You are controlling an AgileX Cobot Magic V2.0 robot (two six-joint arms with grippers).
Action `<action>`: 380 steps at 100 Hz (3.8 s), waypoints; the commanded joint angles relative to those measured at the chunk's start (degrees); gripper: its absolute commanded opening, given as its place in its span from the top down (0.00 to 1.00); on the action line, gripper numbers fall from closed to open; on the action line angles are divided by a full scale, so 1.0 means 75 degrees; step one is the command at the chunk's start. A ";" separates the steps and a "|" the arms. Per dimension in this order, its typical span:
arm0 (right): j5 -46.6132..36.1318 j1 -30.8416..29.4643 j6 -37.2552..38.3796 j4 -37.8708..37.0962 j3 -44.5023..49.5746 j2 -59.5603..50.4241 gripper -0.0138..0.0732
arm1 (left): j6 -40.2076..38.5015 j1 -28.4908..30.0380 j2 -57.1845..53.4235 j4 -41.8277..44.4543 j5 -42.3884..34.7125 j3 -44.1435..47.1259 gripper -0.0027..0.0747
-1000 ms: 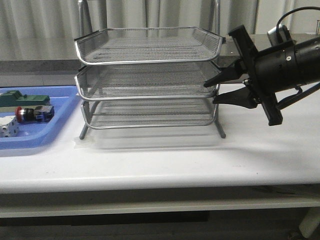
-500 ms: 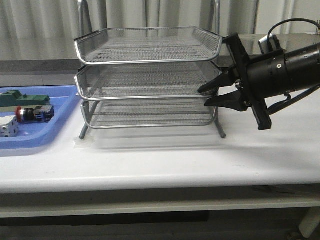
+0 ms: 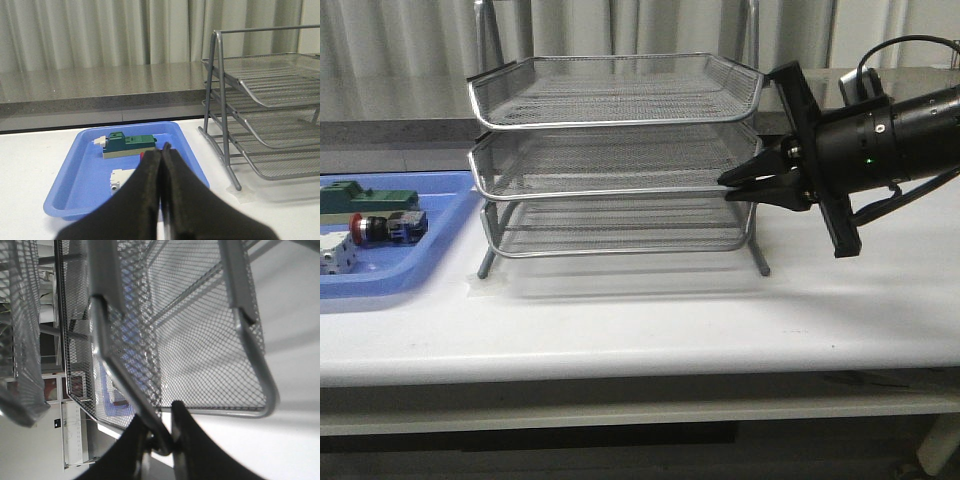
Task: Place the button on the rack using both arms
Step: 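Reach the right gripper to the front rim of the middle wire tray, then pull the middle wire tray out toward the robot with the right gripper, then release the tray rim and withdraw the right gripper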
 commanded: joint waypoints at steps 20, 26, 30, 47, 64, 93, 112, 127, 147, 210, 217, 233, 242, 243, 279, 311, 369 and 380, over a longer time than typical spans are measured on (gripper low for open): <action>0.0642 0.0031 -0.0111 0.0571 -0.0070 -0.0350 0.83 | -0.0100 -0.0006 -0.0253 -0.0006 -0.0617 0.0408 0.98; 0.0683 0.0031 -0.0111 0.0523 0.0024 -0.0350 0.83 | -0.0100 -0.0006 -0.0253 -0.0006 -0.0617 0.0408 0.98; 0.0735 0.0031 -0.0111 0.0498 0.0110 -0.0350 0.83 | -0.0100 -0.0006 -0.0253 -0.0006 -0.0617 0.0408 0.98; 0.1027 0.0031 -0.0111 0.0368 0.0447 -0.0350 0.83 | -0.0100 -0.0006 -0.0253 -0.0006 -0.0617 0.0408 0.98; 0.1256 0.0031 -0.0118 0.0153 0.0759 -0.0388 0.83 | -0.0100 -0.0006 -0.0253 -0.0006 -0.0617 0.0408 0.98; 0.1231 0.0031 -0.0432 -0.0137 0.1602 -0.0838 0.83 | -0.0100 -0.0006 -0.0253 -0.0006 -0.0617 0.0408 0.98; 0.1225 0.0031 -0.0527 -0.0247 0.2230 -0.1101 0.83 | -0.0100 -0.0006 -0.0253 -0.0006 -0.0617 0.0408 0.98; 0.1225 0.0031 -0.0705 -0.0306 0.2720 -0.1271 0.83 | -0.0100 -0.0006 -0.0253 -0.0006 -0.0617 0.0408 0.98; 0.1222 0.0031 -0.0869 -0.0306 0.3344 -0.1500 0.83 | -0.0100 -0.0006 -0.0253 -0.0006 -0.0617 0.0408 0.98; 0.1224 0.0031 -0.1260 -0.0110 0.3794 -0.1558 0.81 | -0.0100 -0.0006 -0.0253 -0.0006 -0.0617 0.0408 0.98; 0.1260 0.0031 -0.1409 -0.0009 0.3794 -0.1585 0.78 | -0.0100 -0.0006 -0.0253 -0.0006 -0.0617 0.0408 0.98; 0.1381 0.0031 -0.1553 0.0132 0.3794 -0.1798 0.62 | -0.0100 -0.0006 -0.0253 -0.0006 -0.0617 0.0408 0.98; 0.1450 0.0031 -0.1597 0.0139 0.3794 -0.1945 0.55 | -0.0100 -0.0006 -0.0253 -0.0006 -0.0617 0.0408 0.98; 0.1450 0.0031 -0.1597 0.0139 0.3794 -0.1955 0.55 | -0.0100 -0.0006 -0.0253 -0.0006 -0.0617 0.0408 0.98; 0.1486 0.0031 -0.1571 0.0132 0.3794 -0.2649 0.46 | -0.0100 -0.0006 -0.0253 -0.0006 -0.0617 0.0408 0.98; 0.1404 0.0031 -0.0448 -0.0922 0.3804 -0.3331 0.46 | -0.0100 -0.0006 -0.0253 -0.0006 -0.0617 0.0408 0.98; -0.0167 0.0031 0.1721 -0.3608 0.3779 -0.6157 0.46 | -0.0100 -0.0006 -0.0253 -0.0006 -0.0617 0.0408 0.98; -0.0545 0.0023 0.1984 -0.4402 0.3683 -0.6847 0.46 | -0.0100 -0.0006 -0.0253 -0.0006 -0.0617 0.0408 0.98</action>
